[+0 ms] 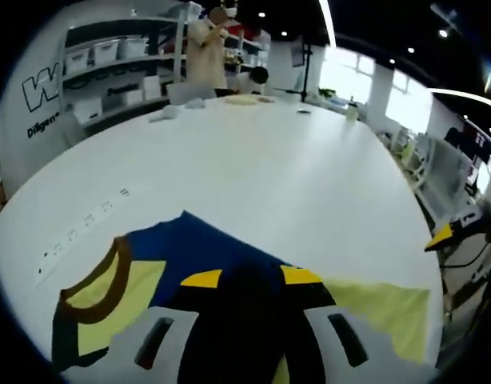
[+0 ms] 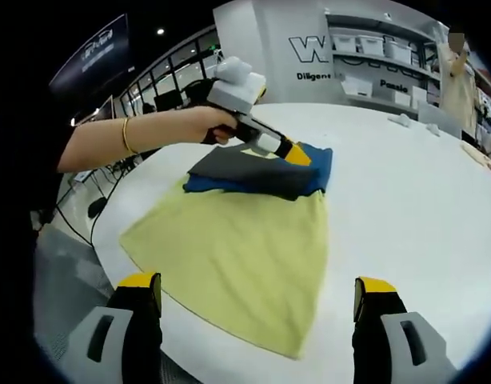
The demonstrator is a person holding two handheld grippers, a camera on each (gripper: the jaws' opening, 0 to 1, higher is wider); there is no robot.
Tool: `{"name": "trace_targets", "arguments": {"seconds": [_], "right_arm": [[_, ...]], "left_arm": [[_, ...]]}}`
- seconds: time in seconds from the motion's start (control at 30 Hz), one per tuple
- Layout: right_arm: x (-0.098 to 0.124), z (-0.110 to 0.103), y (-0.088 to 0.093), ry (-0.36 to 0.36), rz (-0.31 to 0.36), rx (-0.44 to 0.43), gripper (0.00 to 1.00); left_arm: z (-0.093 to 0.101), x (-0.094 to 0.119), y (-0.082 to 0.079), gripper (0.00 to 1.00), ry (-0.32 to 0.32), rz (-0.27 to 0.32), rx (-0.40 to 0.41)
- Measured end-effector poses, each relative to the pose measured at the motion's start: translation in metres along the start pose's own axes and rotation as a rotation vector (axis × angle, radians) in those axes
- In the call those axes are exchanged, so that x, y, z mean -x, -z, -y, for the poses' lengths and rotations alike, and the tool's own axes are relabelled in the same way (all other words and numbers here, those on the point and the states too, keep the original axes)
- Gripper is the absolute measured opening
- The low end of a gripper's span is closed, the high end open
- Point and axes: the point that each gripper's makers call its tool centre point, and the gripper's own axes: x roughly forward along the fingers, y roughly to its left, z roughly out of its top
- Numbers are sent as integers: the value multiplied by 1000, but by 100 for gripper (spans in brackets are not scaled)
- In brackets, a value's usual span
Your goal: Fold the garment on the visible template until the final outline fits inside the template.
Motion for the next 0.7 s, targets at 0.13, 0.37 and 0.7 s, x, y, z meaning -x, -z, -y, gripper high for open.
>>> {"name": "trace_targets", "arguments": {"seconds": [0.13, 0.37, 0.7], "right_arm": [[-2, -1, -1, -5, 2, 1, 99], [-3, -1, 2, -7, -8, -10, 99], [-1, -4, 7, -10, -17, -20, 99]], "left_arm": [[-6, 10, -4, 57, -40, 21, -43], [-15, 32, -4, 90, -91, 49, -47], [-14, 72, -6, 99, -114, 90, -25]]}}
